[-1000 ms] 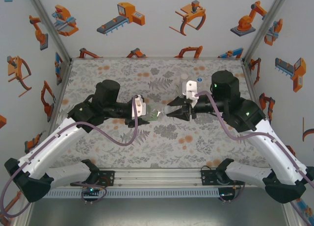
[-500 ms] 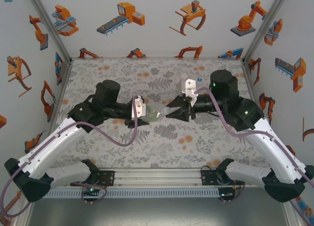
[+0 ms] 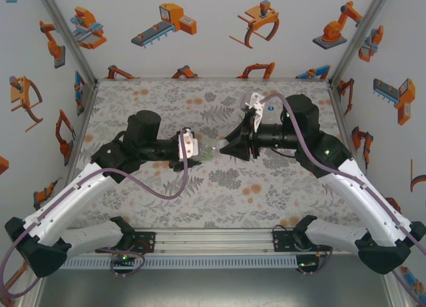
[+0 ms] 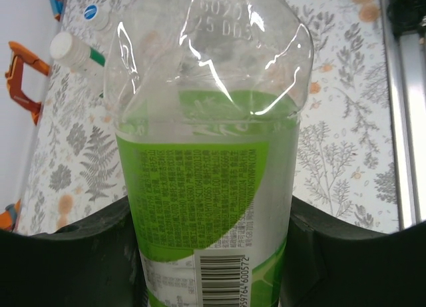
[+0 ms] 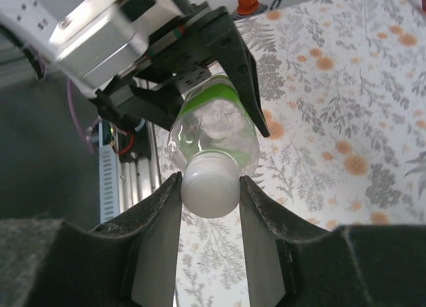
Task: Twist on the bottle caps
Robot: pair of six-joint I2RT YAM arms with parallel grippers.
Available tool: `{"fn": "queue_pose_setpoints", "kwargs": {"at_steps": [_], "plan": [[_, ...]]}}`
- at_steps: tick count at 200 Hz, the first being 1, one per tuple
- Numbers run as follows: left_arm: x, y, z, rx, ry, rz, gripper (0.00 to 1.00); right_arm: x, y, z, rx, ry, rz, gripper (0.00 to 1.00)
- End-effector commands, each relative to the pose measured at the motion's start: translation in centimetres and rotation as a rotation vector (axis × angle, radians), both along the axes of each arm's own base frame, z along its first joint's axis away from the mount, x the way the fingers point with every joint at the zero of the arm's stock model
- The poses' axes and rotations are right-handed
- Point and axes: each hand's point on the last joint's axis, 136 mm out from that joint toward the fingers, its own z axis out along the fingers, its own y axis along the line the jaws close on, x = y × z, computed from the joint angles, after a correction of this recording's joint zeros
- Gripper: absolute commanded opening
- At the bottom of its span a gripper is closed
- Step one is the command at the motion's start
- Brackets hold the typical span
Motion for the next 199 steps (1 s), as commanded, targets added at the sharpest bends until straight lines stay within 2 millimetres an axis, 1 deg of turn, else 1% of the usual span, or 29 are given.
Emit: {"fn": "queue_pose_setpoints", "kwargs": {"at_steps": [1,22,37,54,71,108,128,139,155,180,199], "plan": [[0.8,-1.2,2.3,-0.083,-0.082,0.002,0.00,2.5,0.9,-1.8,0.023,0.259,-0.148,0.02],[2.1,-1.1,1.6,-0.051,-0.089,0.062,0.00,4.1,0.5,-3.2,0.012,0.448,-0.287,0.00],[3.0,-1.0,1.1,-0.032,-0.097,0.097,0.00,4.7,0.5,-4.4,0.014,0.591,-0.349,0.00],[3.5,-1.1,0.4,-0.015,-0.104,0.112,0.00,5.0,0.8,-5.4,0.033,0.742,-0.392,0.00],[3.7,-1.3,-0.2,-0.006,-0.113,0.106,0.00,5.5,0.7,-6.3,0.052,0.861,-0.446,0.00],[3.0,-1.5,-1.6,0.006,-0.137,0.050,0.00,6.6,-1.1,-7.5,0.128,1.053,-0.565,0.00],[2.8,-1.5,-2.1,0.013,-0.139,0.037,0.00,7.1,-2.1,-8.7,0.166,1.196,-0.625,0.00],[2.8,-1.5,-2.2,0.014,-0.136,0.036,0.00,7.0,-2.2,-9.4,0.175,1.268,-0.638,0.00],[2.6,-1.6,-2.2,0.008,-0.122,0.025,0.00,7.0,-2.0,-9.6,0.172,1.306,-0.637,0.00],[2.3,-1.7,-2.3,0.003,-0.109,0.016,0.00,7.3,-1.9,-9.6,0.166,1.304,-0.645,0.00],[2.4,-1.6,-2.6,0.009,-0.107,0.020,0.00,7.7,-2.1,-9.5,0.169,1.265,-0.658,0.13]]}}
